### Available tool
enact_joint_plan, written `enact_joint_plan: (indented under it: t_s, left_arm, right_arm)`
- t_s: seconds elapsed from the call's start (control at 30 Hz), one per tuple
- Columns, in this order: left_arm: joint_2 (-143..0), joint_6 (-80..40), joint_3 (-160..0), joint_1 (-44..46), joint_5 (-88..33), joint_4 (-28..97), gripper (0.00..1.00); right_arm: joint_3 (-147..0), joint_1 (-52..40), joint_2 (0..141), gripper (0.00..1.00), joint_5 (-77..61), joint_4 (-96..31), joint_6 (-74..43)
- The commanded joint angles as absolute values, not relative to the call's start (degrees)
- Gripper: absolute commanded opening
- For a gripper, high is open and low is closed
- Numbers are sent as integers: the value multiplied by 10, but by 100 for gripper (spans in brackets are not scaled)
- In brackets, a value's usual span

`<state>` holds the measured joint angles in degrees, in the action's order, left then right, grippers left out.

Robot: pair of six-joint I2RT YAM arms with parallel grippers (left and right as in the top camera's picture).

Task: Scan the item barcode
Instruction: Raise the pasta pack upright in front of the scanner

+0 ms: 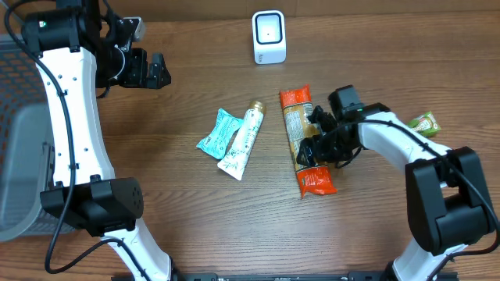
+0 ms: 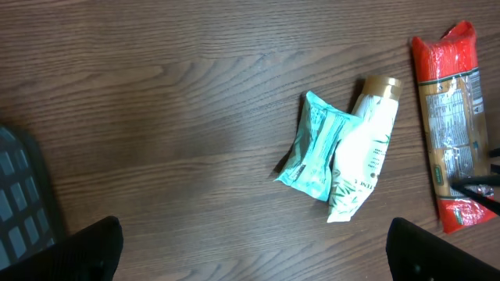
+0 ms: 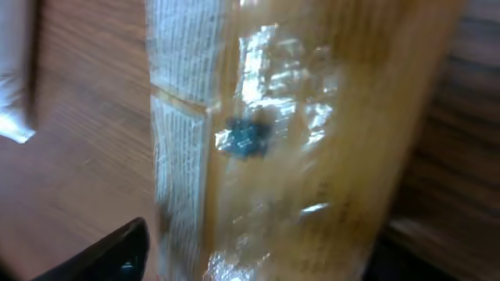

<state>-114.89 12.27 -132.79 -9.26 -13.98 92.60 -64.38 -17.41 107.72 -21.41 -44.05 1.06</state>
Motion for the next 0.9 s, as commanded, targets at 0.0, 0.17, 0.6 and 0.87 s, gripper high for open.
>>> enact_joint_plan:
  t_s: [0.0, 0.17, 0.6, 0.87]
  left_arm:
    - [-1155, 133, -1331, -93, -146, 926, 100]
    - [-1155, 133, -1331, -94, -146, 926, 100]
    - [-1155, 133, -1331, -94, -146, 926, 100]
    - [-1155, 133, -1331, -94, -146, 926, 100]
  right_arm:
    - [-611, -190, 1124, 56, -129, -441, -37]
    - [-611, -182, 1124, 26, -157, -444, -37]
    - [-690, -167, 1093, 4, -229, -515, -61]
    - [-769, -242, 966, 4, -51, -521, -118]
